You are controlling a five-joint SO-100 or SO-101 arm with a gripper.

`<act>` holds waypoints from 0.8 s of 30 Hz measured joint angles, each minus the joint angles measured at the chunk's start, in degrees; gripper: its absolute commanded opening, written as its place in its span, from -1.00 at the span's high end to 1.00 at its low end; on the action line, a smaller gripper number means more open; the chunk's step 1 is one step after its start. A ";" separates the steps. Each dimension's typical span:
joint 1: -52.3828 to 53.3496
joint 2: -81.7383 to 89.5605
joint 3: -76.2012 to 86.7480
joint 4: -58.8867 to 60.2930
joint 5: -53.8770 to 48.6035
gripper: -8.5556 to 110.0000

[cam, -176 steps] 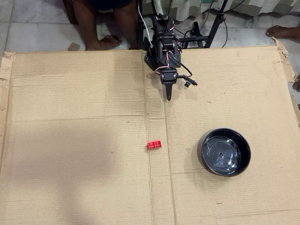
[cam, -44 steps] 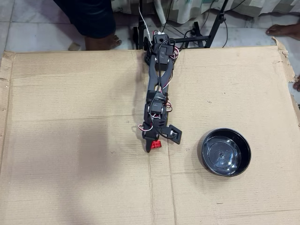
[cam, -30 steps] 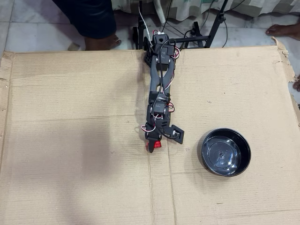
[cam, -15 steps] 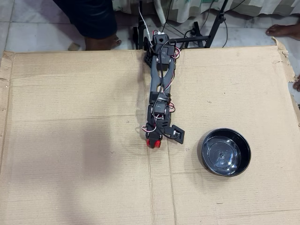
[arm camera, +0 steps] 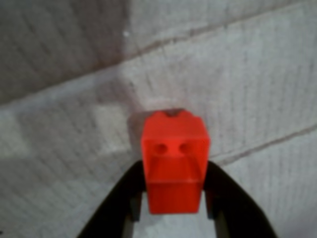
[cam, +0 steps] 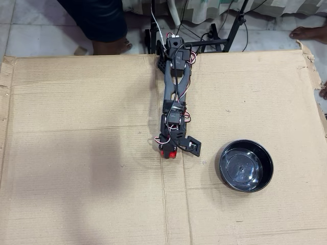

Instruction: Grasp a lego block and put it in the bin.

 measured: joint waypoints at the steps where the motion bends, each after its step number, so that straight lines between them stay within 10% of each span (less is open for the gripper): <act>1: 0.00 0.53 0.09 0.00 0.00 0.69; 24: -14.50 14.77 0.44 -8.44 9.23 0.69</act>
